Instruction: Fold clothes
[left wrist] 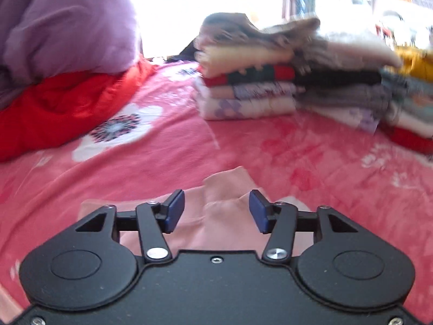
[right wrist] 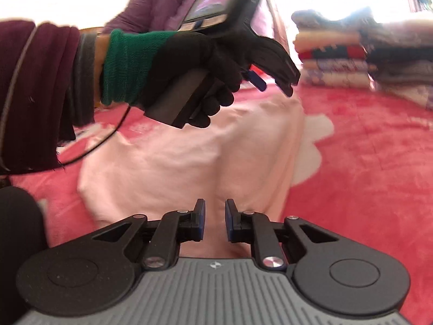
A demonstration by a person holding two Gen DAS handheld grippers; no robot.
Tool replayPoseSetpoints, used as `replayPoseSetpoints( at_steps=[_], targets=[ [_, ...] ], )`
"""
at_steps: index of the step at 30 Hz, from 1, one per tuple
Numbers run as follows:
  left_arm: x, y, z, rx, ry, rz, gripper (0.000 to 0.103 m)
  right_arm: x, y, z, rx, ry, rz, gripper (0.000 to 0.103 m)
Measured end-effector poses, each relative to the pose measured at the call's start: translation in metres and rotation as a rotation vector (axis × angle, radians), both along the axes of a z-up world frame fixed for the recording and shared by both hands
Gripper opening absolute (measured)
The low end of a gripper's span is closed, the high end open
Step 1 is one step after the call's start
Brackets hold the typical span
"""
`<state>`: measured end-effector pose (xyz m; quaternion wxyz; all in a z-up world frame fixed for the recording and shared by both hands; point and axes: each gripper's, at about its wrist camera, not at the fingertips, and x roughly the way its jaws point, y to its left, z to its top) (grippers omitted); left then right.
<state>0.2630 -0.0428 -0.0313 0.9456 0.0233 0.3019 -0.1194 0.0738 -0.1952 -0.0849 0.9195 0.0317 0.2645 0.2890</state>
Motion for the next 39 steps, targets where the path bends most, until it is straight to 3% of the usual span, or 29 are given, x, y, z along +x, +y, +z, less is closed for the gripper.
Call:
replayPoseSetpoints(
  at_steps=[2,4,8,12,15,18,23,26,28,34,39],
  targets=[
    [-0.032,0.029,0.002,-0.055,-0.008,0.046,0.057,-0.014,0.006,0.001,-0.012,-0.011,0.096,0.025],
    [-0.067,0.058,0.001,-0.112,-0.011,0.096,0.059,-0.028,0.014,0.0,-0.033,-0.015,0.198,0.041],
    [-0.133,0.114,-0.008,-0.258,-0.027,0.205,0.066,-0.058,0.031,0.001,-0.109,-0.06,0.34,0.041],
    [-0.159,0.161,-0.019,-0.358,0.01,0.322,0.066,-0.083,0.043,0.008,-0.172,-0.125,0.406,0.041],
    [-0.171,0.191,-0.021,-0.457,0.012,0.376,0.066,-0.085,0.043,0.02,-0.203,-0.169,0.316,0.04],
    [-0.18,0.209,-0.027,-0.532,0.021,0.396,0.066,-0.071,0.028,0.031,-0.211,-0.198,0.098,0.038],
    [-0.183,0.215,-0.033,-0.56,0.035,0.394,0.066,-0.041,0.008,0.023,-0.201,-0.143,-0.103,0.038],
    [-0.181,0.216,-0.031,-0.569,0.03,0.385,0.066,-0.022,0.011,-0.001,-0.221,-0.006,-0.086,0.044],
    [-0.179,0.217,-0.033,-0.555,0.039,0.395,0.066,-0.02,0.014,-0.012,-0.248,0.033,-0.069,0.044],
    [-0.181,0.236,-0.045,-0.579,0.092,0.5,0.066,-0.048,0.018,0.009,-0.279,-0.073,-0.095,0.049],
    [-0.179,0.254,-0.061,-0.648,0.137,0.569,0.066,-0.055,0.035,0.014,-0.298,-0.134,-0.019,0.051]
  ],
)
